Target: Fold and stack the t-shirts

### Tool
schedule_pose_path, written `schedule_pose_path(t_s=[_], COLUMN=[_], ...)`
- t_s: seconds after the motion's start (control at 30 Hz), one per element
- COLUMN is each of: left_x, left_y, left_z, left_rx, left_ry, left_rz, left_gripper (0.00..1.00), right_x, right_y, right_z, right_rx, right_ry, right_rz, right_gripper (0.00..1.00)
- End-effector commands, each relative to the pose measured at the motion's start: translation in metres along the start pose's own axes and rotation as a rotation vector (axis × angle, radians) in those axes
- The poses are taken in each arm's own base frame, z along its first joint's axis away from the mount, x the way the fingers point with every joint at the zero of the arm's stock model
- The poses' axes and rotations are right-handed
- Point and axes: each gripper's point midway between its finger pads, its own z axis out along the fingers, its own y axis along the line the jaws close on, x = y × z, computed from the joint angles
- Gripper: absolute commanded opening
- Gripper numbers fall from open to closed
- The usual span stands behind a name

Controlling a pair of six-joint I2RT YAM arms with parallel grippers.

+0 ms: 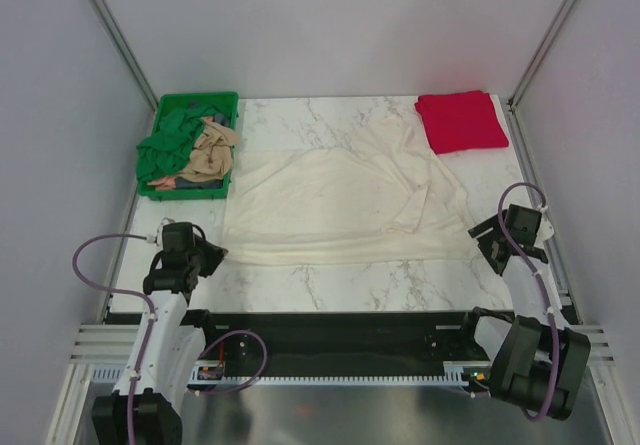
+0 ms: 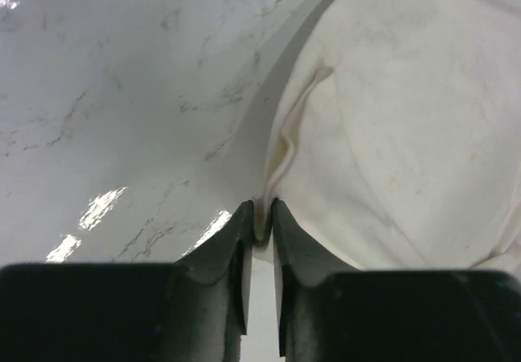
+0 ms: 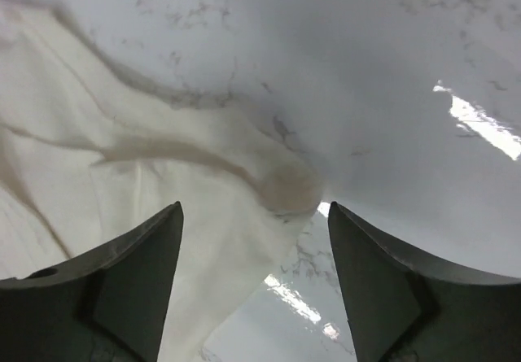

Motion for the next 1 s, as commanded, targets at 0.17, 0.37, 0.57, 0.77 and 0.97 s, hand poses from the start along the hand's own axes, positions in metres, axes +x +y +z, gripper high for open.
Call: schedule_pose_path(t_s=[0.17,0.37,0.57,0.77,0.97], left_x=[0.021,-0.019,-0.059,-0.054,-0.059], left_y=[-0.007,-0.074,-0.100,-0.096,-0.096], left_z=[-0.014,-0.066,-0.094,-0.085,-0.088], left_rx=[0.083,0.270,0.265,0.257,0.260], left_ry=[0.080,0.017,-0.069,-0.041,-0.075], left_rz=[-0.086,0.065,0.370,0.409,0.411], left_gripper=[0.53,0.61,0.68,0.68,0.68], right_x=[-0.027,-0.053,-0.026,0.050,0.097], right_y=[-0.031,0.034,0.122,0.157,0.170], right_z=[-0.004,-0.043,-0.080,-0.050,-0.030], right_rx=[0.023,-0.264,-0.457,-0.438,-0.419], right_ry=[-0.038,-0.116,-0.114,0.029,0.097], right_rz=[0.147,0.016,-0.250,-0.439,-0.536], right_gripper=[0.86,0.84,0.84,0.85,0.85])
